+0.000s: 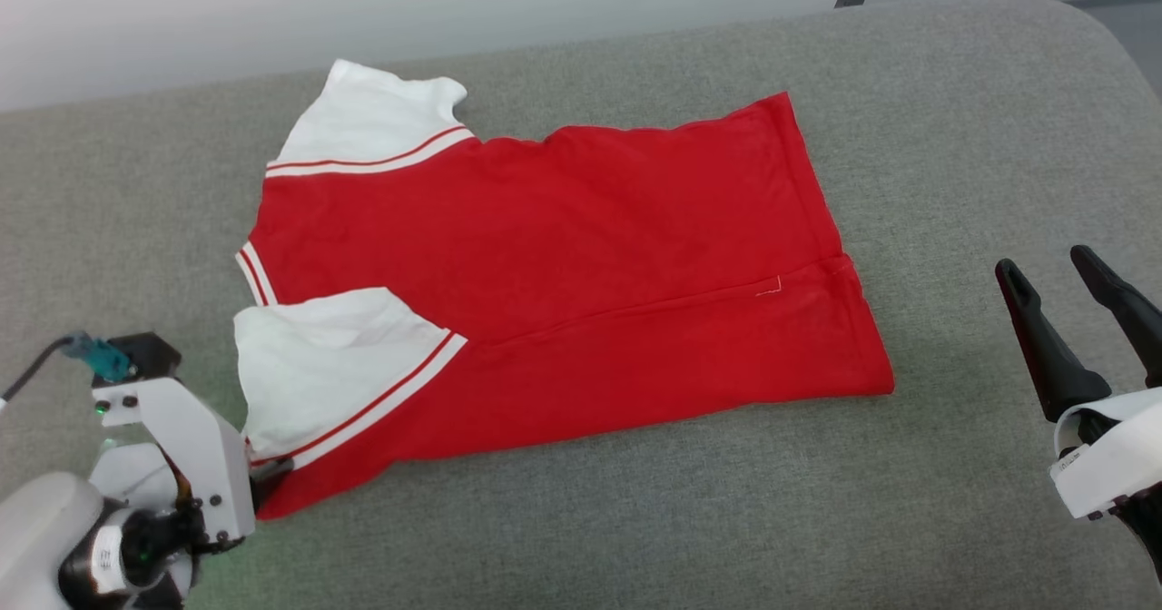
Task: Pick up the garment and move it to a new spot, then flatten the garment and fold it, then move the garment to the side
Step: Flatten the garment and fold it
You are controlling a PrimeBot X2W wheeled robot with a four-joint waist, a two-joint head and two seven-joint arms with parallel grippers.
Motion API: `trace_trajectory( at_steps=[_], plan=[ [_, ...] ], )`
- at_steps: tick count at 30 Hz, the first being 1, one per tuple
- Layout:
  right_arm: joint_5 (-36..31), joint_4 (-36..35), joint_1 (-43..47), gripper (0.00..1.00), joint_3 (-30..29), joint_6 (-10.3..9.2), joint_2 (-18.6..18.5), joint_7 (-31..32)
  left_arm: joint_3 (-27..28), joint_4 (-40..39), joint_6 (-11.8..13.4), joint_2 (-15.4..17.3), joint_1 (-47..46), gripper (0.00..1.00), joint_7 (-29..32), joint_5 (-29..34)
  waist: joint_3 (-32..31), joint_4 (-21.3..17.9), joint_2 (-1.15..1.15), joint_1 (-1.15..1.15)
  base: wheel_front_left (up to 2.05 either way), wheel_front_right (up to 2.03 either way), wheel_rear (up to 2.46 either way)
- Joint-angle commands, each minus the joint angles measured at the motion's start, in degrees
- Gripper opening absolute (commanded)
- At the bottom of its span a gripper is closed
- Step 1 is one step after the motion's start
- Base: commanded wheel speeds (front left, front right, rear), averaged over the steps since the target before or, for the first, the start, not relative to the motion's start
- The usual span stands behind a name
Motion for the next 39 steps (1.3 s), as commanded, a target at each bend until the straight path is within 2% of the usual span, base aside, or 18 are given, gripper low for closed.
trace_trajectory(
  at_steps=[1, 5, 6, 7, 8, 13, 23, 31, 39],
  plan=[
    [0.9, -0.3, 0.3, 1.0, -0.2, -0.05, 0.4, 0.3, -0.9, 1.4, -0.5, -0.9, 0.2, 1.0, 1.0, -0.5, 0.3, -0.1, 0.0, 0.0, 0.0, 0.0, 0.0],
    [0.9, -0.1, 0.4, 1.0, 0.2, -0.04, 0.4, 1.5, -1.4, 3.9, -1.3, -3.1, -0.1, 1.0, 1.6, -1.5, 0.7, 0.1, 0.0, 0.0, 0.0, 0.0, 0.0],
    [1.0, 0.0, 0.5, 1.0, 0.3, -0.05, 0.2, 1.9, -1.6, 4.5, -1.6, -3.7, -0.1, 0.86, 2.0, -2.0, 0.8, 0.2, 0.0, 0.0, 0.0, 0.0, 0.0],
    [1.2, 0.1, 0.6, 1.0, 0.4, -0.05, 0.3, 2.4, -1.5, 5.0, -1.9, -4.4, -0.2, 0.37, 2.1, -2.4, 0.9, 0.3, 0.0, 0.0, 0.0, 0.0, 0.0],
    [1.2, 0.2, 0.7, 1.0, 0.6, -0.04, 0.2, 3.0, -1.3, 5.3, -2.4, -4.9, -0.4, 0.0, 1.7, -2.3, 1.1, 0.4, 0.0, 0.0, 0.0, 0.0, 0.0],
    [2.3, 0.8, 0.9, 1.0, 1.6, -0.05, -0.5, 8.1, -0.9, 7.7, -3.9, -5.9, -1.2, 0.0, 1.1, -2.8, 1.7, 0.8, 0.0, 0.0, 0.0, 0.0, 0.0],
    [2.6, 4.2, -1.3, 1.0, 2.7, -0.04, -1.9, 21.9, -1.6, 9.4, -5.2, -7.7, -3.8, 0.0, 1.0, -1.5, 2.5, 2.8, 0.0, 0.0, 0.0, 0.0, 0.0],
    [1.8, 9.2, -4.4, 1.0, 2.3, -0.04, -2.4, 25.3, -2.4, 9.5, -6.2, -9.7, -6.2, 0.0, 0.9, -0.4, 3.7, 5.0, 0.0, 0.0, 0.0, 0.0, 0.0],
    [2.5, 15.9, -7.6, 1.0, 3.2, -0.04, -2.8, 25.9, -3.0, 10.4, -7.2, -11.5, -8.0, 0.0, 0.3, 0.6, 5.2, 7.1, 0.0, 0.0, 0.0, 0.0, 0.0]
  ],
)
